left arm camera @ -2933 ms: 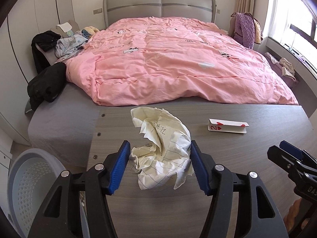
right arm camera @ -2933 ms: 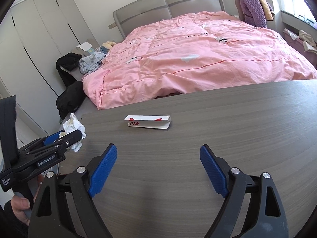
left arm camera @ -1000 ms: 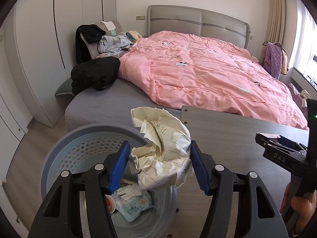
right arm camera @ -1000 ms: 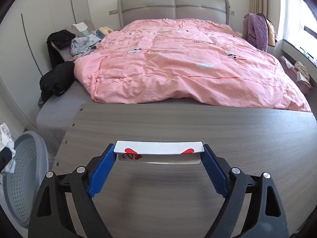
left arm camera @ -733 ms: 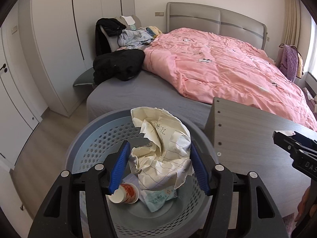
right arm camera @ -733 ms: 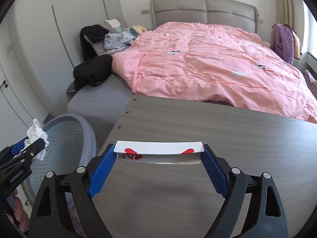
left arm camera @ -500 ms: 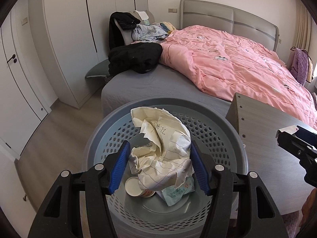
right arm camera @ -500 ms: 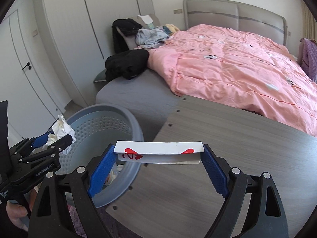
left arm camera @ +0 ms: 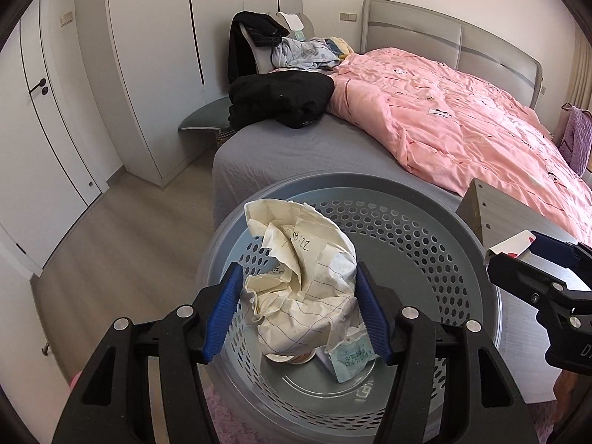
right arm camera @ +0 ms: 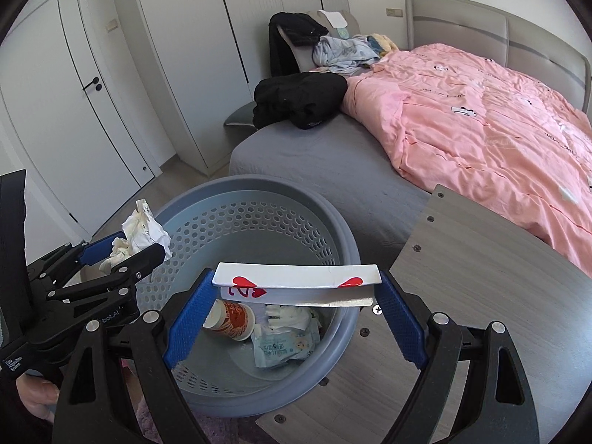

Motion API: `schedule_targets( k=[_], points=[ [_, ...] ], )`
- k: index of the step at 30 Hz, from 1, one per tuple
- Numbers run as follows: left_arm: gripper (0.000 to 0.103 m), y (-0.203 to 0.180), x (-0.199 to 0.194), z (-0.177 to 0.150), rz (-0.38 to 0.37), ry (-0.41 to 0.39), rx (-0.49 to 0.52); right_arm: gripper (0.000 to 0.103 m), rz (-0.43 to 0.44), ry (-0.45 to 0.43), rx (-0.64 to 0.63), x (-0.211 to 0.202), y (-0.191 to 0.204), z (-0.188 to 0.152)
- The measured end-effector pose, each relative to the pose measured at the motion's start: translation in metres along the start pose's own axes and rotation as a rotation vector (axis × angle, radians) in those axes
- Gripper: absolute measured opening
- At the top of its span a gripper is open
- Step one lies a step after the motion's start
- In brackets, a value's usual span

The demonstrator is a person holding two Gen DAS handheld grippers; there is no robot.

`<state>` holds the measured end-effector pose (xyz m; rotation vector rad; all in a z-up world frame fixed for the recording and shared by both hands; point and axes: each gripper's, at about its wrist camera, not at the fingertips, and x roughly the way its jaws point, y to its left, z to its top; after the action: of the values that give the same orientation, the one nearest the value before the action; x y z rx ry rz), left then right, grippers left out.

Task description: Collect trash

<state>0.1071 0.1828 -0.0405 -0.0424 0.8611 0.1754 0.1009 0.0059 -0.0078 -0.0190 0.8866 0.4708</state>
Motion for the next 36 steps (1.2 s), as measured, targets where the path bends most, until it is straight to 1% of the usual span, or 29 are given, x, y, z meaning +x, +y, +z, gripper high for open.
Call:
schedule_targets(
  k=[9,11,13,17,29,36],
  points=[
    [0.062,0.006,0.000,0.001,0.010,-0.003,-0.020,0.085,0.017,-0.017,0.006,0.002,-0.001,0.006],
    [0.066,0.006,-0.001,0.001,0.016,-0.003,-0.021,0.093,0.022,-0.026,0.016,0.001,-0.002,0.006],
    [0.070,0.005,-0.001,0.002,0.019,-0.001,-0.022,0.095,0.026,-0.035,0.025,-0.002,-0.004,0.006],
    [0.075,0.005,-0.002,0.002,0.023,-0.002,-0.022,0.095,0.023,-0.036,0.037,-0.004,-0.006,0.006],
    [0.076,0.004,-0.004,0.000,0.026,0.001,-0.018,0.095,0.025,-0.038,0.058,-0.007,-0.012,0.003],
    [0.078,0.002,-0.004,-0.001,0.031,0.004,-0.017,0.095,0.027,-0.034,0.063,-0.009,-0.013,0.000]
  ],
)
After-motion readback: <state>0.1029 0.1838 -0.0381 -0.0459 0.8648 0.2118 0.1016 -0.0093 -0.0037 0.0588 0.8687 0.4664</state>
